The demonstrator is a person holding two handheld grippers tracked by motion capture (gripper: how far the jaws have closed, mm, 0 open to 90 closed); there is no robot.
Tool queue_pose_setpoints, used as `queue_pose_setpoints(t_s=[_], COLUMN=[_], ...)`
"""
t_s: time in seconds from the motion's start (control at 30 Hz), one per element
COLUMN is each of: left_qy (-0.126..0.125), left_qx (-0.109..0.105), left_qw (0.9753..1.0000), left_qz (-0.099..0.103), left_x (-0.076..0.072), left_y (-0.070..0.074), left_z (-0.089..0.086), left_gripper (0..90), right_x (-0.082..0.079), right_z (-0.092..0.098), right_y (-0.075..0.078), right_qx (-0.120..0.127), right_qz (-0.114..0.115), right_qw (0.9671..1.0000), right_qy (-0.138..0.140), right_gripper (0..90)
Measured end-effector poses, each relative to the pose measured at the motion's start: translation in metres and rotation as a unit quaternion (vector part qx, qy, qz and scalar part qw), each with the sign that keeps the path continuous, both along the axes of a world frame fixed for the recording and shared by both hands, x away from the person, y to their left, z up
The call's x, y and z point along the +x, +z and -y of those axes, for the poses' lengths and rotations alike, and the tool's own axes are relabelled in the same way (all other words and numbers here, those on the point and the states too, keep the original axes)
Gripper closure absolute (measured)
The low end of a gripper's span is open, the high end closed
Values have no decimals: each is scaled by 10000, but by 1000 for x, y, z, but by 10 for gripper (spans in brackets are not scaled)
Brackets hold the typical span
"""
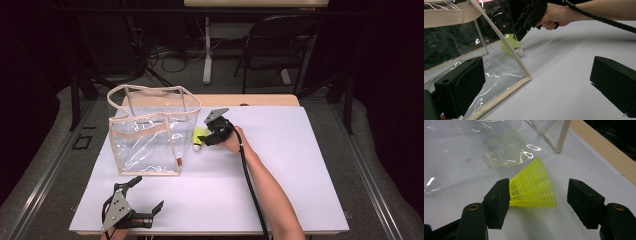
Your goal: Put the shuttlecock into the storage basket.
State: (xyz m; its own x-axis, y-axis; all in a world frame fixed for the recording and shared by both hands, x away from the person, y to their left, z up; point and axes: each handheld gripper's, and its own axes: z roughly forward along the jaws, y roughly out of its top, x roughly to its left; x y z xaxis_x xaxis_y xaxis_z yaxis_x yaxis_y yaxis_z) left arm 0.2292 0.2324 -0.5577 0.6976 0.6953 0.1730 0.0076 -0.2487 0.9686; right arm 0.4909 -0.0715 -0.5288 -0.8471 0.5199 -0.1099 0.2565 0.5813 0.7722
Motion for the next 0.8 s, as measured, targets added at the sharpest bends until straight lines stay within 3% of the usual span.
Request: queue_pose_setpoints(t_s=[0.33, 0.8], left_qy=[-8, 13], left_qx=[16, 31], left_qw=[10000, 10000], left_qz=[-1, -13], left_x=[0, 0], left_y=[0, 0], left_z=[0, 0], left_gripper=[0, 0], right_x=[1, 1], right_z=[-4, 0], right_y=[-3, -2], right_qx=[-50, -142], right_qz=[56, 167], right_qw=[10000, 9997], right_qy=[-42, -87], right_gripper=[473, 720])
